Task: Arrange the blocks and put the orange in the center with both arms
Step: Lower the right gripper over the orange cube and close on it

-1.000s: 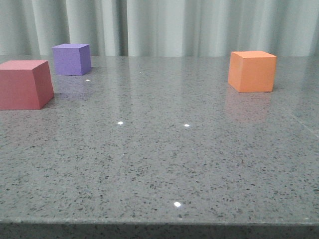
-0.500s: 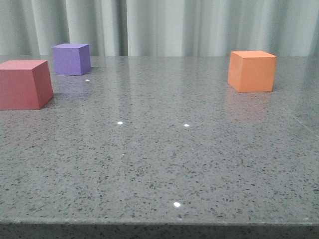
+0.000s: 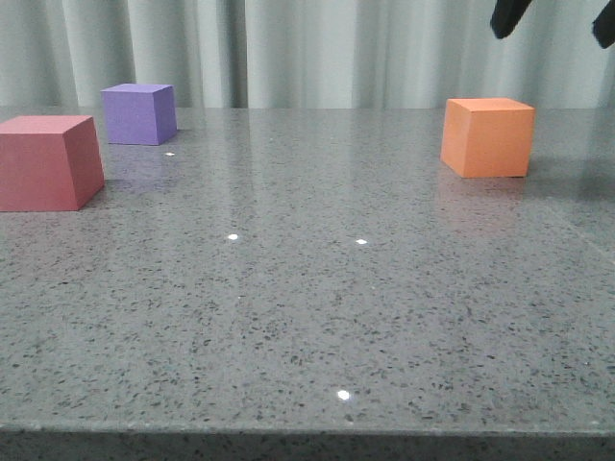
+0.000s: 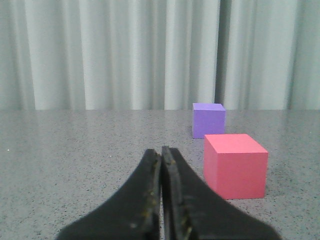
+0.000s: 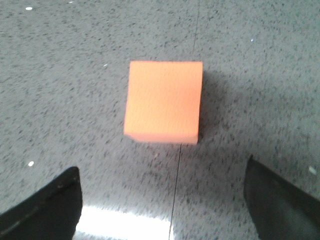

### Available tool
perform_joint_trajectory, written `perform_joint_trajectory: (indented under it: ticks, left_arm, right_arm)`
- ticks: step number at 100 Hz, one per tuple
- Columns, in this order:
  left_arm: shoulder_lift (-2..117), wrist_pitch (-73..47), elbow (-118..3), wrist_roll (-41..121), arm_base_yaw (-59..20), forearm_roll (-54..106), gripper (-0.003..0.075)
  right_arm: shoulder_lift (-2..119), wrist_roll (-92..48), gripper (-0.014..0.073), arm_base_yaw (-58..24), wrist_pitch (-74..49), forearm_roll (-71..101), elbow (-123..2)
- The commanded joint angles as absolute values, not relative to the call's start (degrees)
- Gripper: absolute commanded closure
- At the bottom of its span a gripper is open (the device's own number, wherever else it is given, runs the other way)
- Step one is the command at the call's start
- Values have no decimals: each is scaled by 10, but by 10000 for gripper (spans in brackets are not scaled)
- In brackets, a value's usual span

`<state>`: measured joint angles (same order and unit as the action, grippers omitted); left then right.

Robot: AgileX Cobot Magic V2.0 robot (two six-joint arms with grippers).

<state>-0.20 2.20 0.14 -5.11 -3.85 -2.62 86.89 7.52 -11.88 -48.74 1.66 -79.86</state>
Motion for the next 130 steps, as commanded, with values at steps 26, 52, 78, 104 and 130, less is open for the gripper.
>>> perform_joint_trajectory:
  ticks: [26, 52, 78, 104, 130]
  left_arm:
    - [-23, 69, 26, -53, -37, -22, 741]
    - [-23, 69, 26, -53, -37, -22, 741]
    - [-23, 69, 26, -53, -37, -22, 741]
    - [-23, 69, 26, -53, -37, -22, 741]
    - [-23, 69, 26, -53, -37, -22, 741]
  right_arm:
    - [947, 71, -50, -118, -489, -9, -902]
    - [965, 71, -50, -118, -470, -9, -909]
    - [984, 71, -50, -118, -462, 0, -909]
    - [1003, 71, -50, -118, -451, 0, -909]
    - [1030, 71, -42, -118, -452, 0, -909]
